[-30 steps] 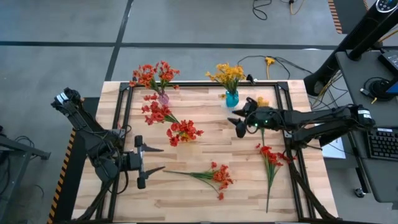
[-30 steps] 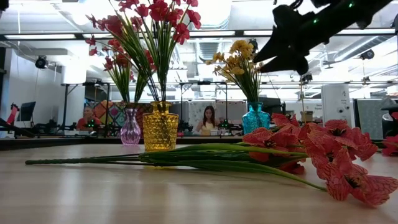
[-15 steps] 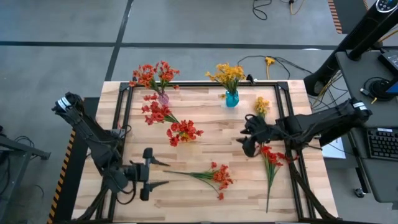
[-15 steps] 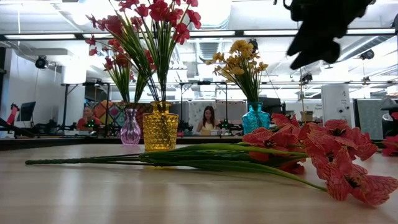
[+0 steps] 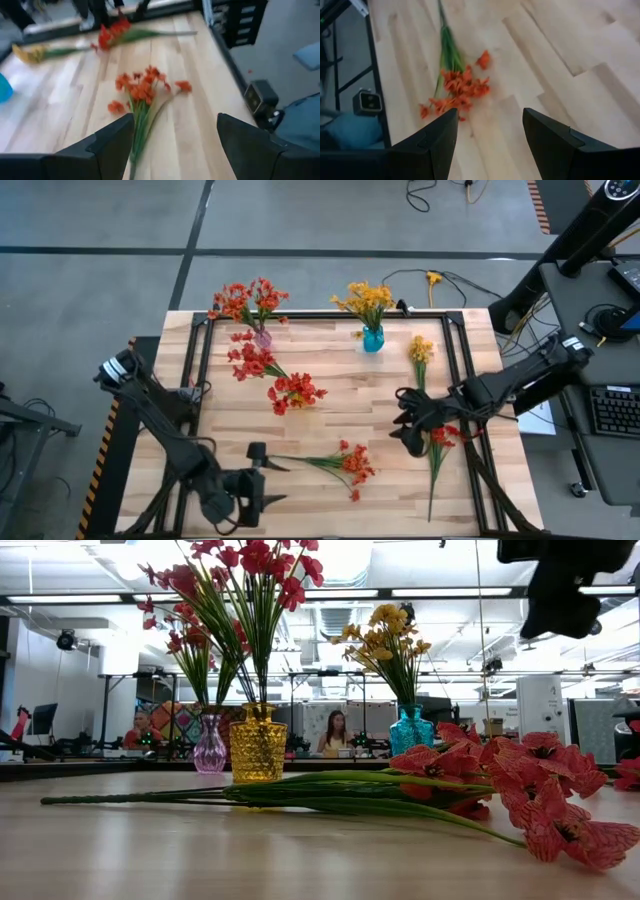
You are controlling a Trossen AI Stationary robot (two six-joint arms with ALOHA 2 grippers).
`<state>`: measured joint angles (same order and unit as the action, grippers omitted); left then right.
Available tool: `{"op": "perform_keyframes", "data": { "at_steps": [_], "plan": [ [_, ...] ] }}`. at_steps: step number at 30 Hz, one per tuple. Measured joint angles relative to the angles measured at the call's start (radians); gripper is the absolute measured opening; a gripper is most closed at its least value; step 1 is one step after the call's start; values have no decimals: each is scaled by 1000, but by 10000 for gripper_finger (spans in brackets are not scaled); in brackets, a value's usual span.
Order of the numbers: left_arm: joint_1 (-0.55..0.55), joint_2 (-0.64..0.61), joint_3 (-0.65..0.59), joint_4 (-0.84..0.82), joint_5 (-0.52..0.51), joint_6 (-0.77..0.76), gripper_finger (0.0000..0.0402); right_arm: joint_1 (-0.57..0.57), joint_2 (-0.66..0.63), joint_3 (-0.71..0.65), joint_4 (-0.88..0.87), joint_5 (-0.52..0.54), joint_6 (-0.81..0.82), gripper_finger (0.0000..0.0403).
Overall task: Sort flowers into vase by color
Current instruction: Put the orange flower into the pink vase
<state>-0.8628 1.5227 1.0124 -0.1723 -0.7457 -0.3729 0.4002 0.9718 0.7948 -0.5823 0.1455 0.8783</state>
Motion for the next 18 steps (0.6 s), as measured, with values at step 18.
{"op": "perform_keyframes", "data": {
  "at_steps": [18],
  "plan": [
    [132, 250, 6, 14, 113, -119, 268, 41, 0, -1, -5, 11, 27, 215]
  ]
}}
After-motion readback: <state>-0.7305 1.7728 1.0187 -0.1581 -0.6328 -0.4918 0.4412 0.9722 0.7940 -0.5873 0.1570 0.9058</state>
